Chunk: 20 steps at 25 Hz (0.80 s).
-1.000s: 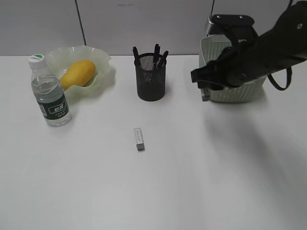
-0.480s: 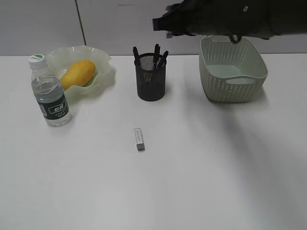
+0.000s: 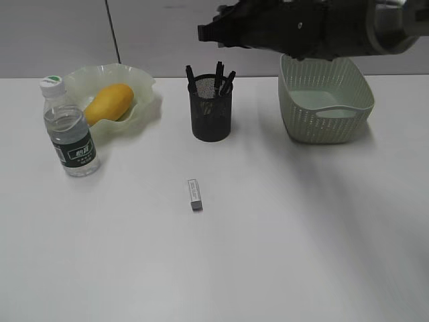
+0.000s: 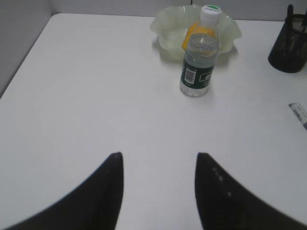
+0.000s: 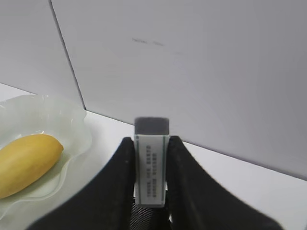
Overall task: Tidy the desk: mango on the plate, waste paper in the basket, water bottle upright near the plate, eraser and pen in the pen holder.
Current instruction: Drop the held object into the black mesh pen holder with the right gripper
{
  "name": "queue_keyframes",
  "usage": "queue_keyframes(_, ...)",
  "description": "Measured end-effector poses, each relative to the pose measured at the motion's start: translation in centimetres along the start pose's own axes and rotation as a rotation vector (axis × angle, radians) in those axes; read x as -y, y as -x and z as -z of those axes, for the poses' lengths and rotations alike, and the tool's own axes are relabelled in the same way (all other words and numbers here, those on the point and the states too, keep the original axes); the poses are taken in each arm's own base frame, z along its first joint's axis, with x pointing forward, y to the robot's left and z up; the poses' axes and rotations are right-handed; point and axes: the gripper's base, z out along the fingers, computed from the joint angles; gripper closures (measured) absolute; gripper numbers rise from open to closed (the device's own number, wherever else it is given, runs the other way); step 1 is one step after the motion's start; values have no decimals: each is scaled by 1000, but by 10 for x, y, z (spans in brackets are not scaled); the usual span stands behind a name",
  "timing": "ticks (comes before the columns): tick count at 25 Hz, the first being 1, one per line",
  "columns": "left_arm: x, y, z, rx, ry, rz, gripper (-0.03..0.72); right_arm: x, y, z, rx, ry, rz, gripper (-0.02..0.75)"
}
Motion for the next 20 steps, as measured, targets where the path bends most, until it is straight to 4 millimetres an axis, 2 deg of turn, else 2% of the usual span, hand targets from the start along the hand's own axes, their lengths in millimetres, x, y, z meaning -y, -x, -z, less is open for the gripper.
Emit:
queue_keyframes(10,0,0,0,0,0,0,316,-1,-24,-24,-55,0,-38,571)
queue_keyframes(20,0,0,0,0,3,-1,316,-3,-46,-36,-121,5,-65,571)
